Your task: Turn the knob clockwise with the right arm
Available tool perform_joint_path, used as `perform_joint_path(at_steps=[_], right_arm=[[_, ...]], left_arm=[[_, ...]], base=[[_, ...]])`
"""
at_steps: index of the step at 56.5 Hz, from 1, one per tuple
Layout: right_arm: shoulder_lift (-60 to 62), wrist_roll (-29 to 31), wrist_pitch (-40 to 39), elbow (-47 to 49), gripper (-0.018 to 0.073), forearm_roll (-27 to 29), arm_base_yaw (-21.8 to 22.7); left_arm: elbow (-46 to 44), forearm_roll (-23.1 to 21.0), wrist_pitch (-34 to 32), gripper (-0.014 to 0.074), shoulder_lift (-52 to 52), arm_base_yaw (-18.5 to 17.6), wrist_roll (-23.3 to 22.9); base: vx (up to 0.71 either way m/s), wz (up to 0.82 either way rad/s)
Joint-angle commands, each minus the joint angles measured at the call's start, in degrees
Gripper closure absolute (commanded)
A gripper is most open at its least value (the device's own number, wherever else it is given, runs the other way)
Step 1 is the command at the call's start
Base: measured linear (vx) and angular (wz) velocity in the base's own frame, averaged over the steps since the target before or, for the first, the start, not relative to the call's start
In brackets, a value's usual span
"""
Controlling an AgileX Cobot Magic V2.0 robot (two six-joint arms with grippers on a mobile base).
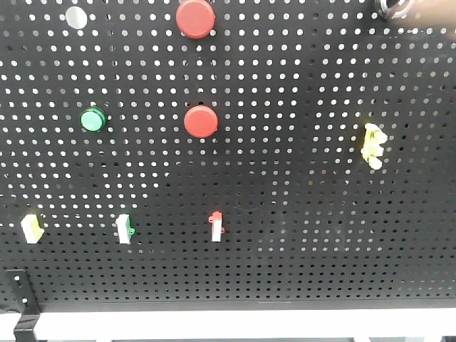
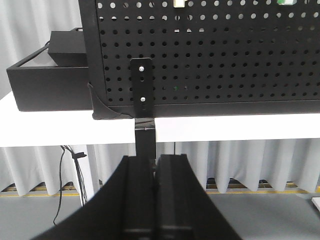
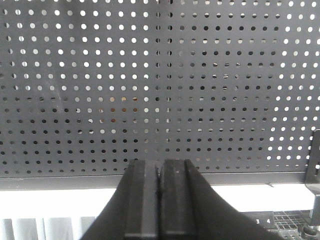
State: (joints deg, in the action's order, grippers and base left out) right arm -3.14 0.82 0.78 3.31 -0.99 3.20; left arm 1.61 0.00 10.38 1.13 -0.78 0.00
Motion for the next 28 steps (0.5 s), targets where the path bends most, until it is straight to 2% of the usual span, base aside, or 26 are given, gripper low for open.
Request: perform_joint_path(at_steps=[1, 28], right_arm=[[-0.9, 0.1, -4.6, 2.0, 0.0563, -0.3, 0.3], [-0.9, 0.1, -4.6, 2.0, 0.0563, -0.3, 0.3]], left_arm=[[1.5, -0.4, -4.7, 0.0603, 0.5, -0.2, 0.0], [1.5, -0.4, -4.7, 0.0603, 0.5, -0.2, 0.0]], base=[[0.0, 0.0], [0.0, 0.0]])
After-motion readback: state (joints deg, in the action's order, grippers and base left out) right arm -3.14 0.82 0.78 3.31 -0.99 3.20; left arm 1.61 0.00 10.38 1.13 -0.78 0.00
